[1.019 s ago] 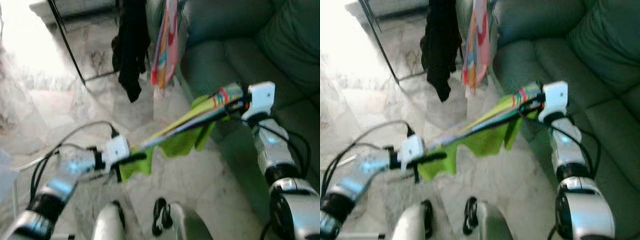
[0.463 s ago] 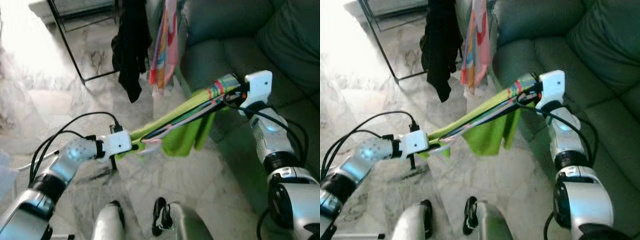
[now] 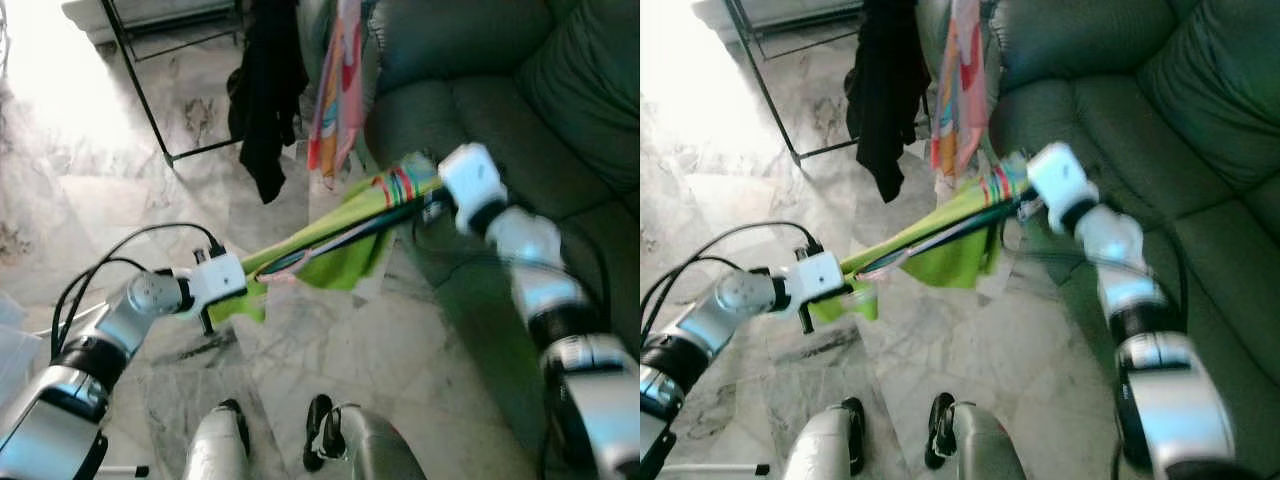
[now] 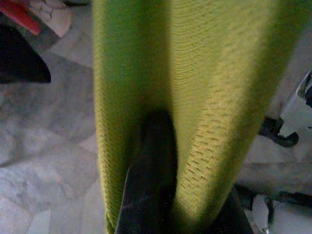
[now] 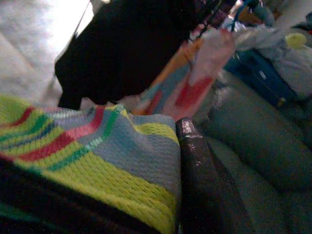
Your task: Hang hanger
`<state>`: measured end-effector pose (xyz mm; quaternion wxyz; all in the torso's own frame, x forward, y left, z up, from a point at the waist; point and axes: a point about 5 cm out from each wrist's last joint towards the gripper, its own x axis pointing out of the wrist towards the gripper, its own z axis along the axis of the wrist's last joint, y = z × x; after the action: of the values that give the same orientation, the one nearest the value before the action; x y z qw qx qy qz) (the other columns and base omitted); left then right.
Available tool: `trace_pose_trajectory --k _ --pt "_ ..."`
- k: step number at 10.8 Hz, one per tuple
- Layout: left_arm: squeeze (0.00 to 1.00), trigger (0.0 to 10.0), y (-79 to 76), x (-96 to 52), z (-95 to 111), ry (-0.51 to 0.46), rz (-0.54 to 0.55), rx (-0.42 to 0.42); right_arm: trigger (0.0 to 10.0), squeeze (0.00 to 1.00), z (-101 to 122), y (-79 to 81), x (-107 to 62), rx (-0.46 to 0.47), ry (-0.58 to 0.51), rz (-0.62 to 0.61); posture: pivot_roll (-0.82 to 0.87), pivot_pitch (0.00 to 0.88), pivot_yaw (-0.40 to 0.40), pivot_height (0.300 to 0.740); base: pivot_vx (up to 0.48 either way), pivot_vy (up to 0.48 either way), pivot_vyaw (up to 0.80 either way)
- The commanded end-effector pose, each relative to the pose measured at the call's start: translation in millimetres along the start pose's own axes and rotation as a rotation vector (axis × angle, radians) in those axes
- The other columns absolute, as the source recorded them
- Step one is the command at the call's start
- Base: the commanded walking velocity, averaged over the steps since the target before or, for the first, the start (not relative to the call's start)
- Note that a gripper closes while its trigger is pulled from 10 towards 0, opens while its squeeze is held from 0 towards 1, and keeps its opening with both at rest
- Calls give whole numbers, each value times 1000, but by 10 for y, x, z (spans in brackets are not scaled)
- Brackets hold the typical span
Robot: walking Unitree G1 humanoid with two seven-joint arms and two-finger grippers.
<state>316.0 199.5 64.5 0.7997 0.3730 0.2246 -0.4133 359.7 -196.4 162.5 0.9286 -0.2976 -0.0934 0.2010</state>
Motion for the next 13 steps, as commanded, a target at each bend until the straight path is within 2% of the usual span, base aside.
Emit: trace_pose_trajectory --k 1,2,3,4,5,6,7,8,9,10,11,12,13 --pt "0 10000 -197 -325 -833 364 -2 -197 0 0 125 -471 -145 -60 -46 -260 24 231 -114 740 0 0 0" --pt "0 10000 -129 -252 -748 322 95 -253 0 0 212 -313 -78 -42 -90 -273 24 230 -111 740 0 0 0" --pt "0 10000 -67 -151 -608 242 186 -326 0 0 239 -229 -38 10 -105 -300 24 230 -110 740 0 0 0" --pt "0 10000 -34 12 -371 107 282 -434 0 0 246 -146 30 53 -95 -351 25 230 -110 740 0 0 0" --pt "0 10000 -128 177 -128 -3 269 -485 0 0 272 -59 112 -22 -69 -357 23 231 -114 740 0 0 0" --pt "0 10000 -208 249 -16 -42 230 -491 0 0 264 -29 138 -86 -50 -349 27 230 -117 740 0 0 0" --pt "0 10000 -335 336 215 -123 183 -472 0 0 220 33 174 -198 -8 -325 36 231 -120 740 0 0 0" --pt "0 10000 -458 356 417 -177 120 -442 0 0 154 126 193 -264 24 -290 43 232 -121 740 0 0 0" --pt "0 10000 -505 360 515 -199 95 -433 0 0 145 200 210 -274 22 -261 43 232 -121 740 0 0 0" --pt "0 10000 -591 363 628 -211 36 -381 0 0 196 291 241 -90 -23 -280 51 232 -119 740 0 0 0" --pt "0 10000 -645 375 650 -199 13 -321 0 0 276 358 273 62 -84 -271 48 231 -116 740 0 0 0" --pt "0 10000 -700 384 625 -165 -11 -300 0 0 334 353 286 209 -132 -310 46 230 -115 740 0 0 0" --pt "0 10000 -743 399 536 -88 -32 -301 0 0 396 284 307 373 -172 -372 44 229 -111 740 0 0 0"
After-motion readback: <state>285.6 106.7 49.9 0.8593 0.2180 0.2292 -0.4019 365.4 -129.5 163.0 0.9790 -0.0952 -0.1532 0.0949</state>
